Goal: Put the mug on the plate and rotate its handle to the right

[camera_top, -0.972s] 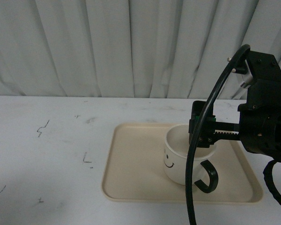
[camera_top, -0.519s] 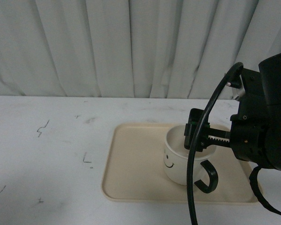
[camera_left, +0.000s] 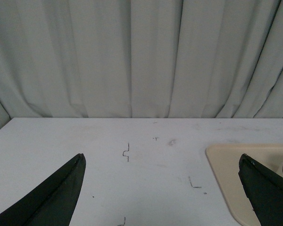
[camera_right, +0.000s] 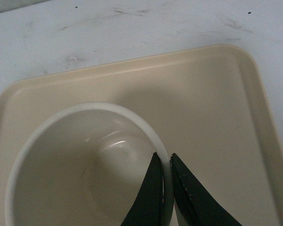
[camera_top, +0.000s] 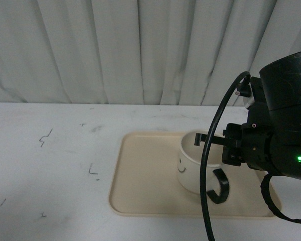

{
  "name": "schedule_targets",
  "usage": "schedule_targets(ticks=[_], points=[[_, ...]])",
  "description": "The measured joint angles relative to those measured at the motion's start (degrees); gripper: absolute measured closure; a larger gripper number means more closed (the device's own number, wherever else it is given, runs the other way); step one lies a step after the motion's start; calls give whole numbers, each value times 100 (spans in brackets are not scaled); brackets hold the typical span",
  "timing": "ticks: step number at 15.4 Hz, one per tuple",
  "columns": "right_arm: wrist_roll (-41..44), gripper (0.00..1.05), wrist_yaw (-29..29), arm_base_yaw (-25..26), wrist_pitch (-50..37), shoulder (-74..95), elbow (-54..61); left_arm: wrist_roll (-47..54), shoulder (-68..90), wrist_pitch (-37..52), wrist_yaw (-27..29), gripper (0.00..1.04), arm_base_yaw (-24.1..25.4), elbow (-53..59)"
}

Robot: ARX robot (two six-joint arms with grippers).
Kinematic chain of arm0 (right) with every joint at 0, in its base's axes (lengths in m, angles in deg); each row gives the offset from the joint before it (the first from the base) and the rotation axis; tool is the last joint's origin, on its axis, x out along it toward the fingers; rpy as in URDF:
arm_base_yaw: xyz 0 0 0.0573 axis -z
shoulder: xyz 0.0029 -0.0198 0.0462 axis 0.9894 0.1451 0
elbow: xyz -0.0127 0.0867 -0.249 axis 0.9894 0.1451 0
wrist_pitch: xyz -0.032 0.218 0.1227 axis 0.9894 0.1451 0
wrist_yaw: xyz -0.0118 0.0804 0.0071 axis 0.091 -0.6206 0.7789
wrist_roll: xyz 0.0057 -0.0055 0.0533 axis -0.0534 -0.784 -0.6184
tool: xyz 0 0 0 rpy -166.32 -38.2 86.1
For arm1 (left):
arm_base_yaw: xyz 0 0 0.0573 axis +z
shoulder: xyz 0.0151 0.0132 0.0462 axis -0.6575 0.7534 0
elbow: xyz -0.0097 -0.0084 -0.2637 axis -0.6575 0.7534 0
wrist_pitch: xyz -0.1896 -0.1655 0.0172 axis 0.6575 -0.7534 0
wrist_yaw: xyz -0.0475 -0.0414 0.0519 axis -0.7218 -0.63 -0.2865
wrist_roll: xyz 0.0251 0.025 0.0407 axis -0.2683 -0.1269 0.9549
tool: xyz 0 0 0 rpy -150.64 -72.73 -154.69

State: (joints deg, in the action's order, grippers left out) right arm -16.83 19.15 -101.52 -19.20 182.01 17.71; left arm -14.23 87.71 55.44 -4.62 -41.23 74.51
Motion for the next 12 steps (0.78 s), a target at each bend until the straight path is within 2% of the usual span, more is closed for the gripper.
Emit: schedule_targets(ticks=[3,4,6,8,10,12], points=[[334,101,-103,28,273,-199,-22,0,0,2,0,7,0,0],[581,101,-251,90,459,-254,-79,0,-2,2,0,7,0,0],[1381,101,-479,157,203,-321,-52,0,-2,2,0,7,0,0],[2608,101,-422,146,-79,-562,181,0,-2,2,0,7,0,0],[4028,101,-619,136,-225,-876,286,0,-2,2,0,7,0,0],[5307,101,-1478,149,529,-1228,293,0,-2,2,0,7,0,0]])
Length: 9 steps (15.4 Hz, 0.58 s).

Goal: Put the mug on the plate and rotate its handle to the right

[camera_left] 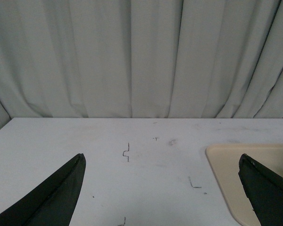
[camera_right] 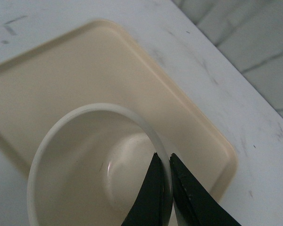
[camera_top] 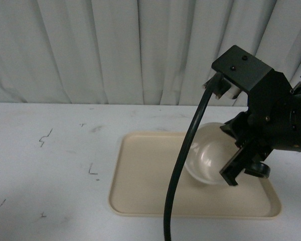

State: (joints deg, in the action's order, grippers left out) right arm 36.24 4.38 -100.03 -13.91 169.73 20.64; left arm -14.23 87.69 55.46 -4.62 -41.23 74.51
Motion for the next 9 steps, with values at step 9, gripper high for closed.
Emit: schedule_targets(ticks=[9], points=[[835,101,-2234,505,514,33,151,2,2,0,0,7,0,0]])
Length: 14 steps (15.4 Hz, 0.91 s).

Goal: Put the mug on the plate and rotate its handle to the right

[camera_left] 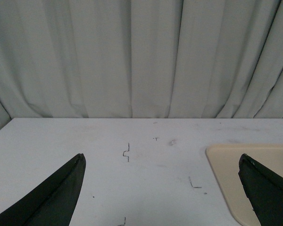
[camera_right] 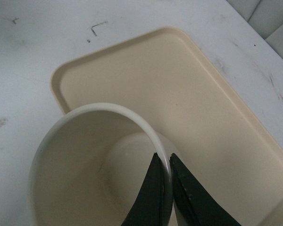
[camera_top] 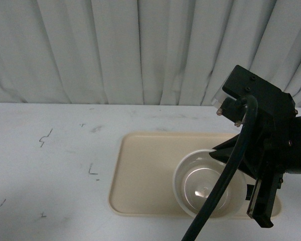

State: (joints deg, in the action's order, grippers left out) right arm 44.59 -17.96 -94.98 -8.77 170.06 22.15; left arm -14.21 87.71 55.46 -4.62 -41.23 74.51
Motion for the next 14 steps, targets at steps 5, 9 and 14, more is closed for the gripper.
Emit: schedule_targets(ticks=[5,9,14], points=[[-321,101,-603,577,-391,365,-7,-2,0,0,0,7,0,0],[-468,101,-911,774,-588,546,-101,-2,0,-2,0,7,0,0],[-1005,101,-1506,798,-706,542,-275,-2,-2,0,0,7,0,0]])
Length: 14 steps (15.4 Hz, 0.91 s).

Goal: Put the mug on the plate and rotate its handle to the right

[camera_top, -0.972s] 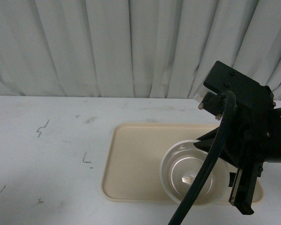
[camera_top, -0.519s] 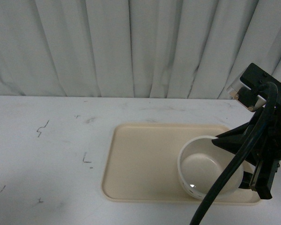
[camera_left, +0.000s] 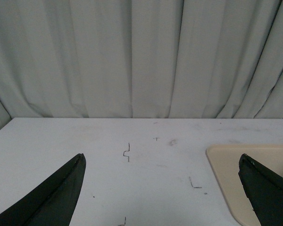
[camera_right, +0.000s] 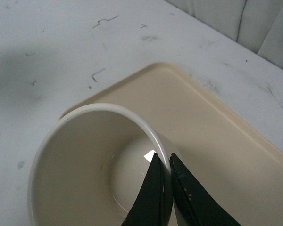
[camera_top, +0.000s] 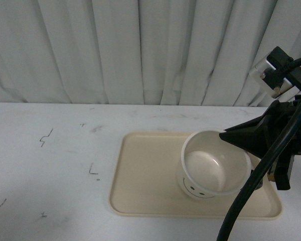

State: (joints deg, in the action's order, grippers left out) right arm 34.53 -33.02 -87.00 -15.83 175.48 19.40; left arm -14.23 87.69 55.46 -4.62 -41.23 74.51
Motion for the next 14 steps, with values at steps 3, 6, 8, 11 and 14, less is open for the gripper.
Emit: schedule_targets(ticks=[3,6,8,11,14], points=[[-682,101,-398,251,-302,11,-39,0,0,0,0,7,0,0],[-1296,101,-680,350,-435,164,-96,0,2,0,0,7,0,0],[-1519,101,-625,310,-195,354,-264,0,2,0,0,7,0,0],[-1604,101,-575,317,-127,470,-470,0,2,-2,0,7,0,0],[-1598,101,-481,400,219,699,-555,0,0,0,2,7,0,0]])
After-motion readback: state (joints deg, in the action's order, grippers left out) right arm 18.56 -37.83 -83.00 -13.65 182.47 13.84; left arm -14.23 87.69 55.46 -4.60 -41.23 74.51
